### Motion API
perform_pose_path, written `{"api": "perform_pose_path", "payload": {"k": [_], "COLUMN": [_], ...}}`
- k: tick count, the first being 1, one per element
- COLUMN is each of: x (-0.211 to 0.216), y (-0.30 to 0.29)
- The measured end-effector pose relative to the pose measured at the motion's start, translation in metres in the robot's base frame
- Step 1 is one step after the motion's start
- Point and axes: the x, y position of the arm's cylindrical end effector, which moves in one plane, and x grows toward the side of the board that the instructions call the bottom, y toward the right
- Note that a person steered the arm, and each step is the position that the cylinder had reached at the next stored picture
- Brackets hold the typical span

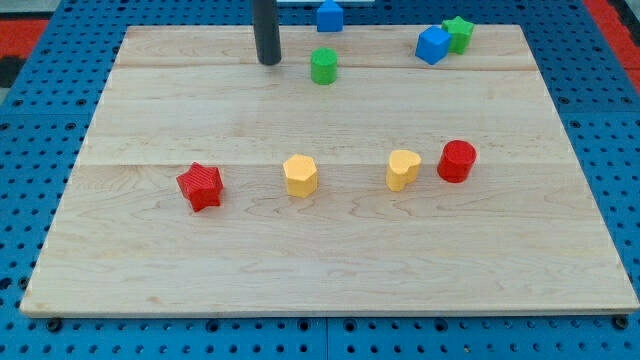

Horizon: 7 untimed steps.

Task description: Point your arm above the red circle

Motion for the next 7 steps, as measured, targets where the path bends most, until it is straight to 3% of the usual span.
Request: {"api": "perform_pose_path", "payload": {"k": [1, 2, 3, 4, 5, 6, 7], "x": [-0.013, -0.058, -0.015, 0.007, -0.029, -0.011, 0.025], "y": [0.099, 0.177, 0.123, 0.015, -0.075, -0.027, 0.112]}}
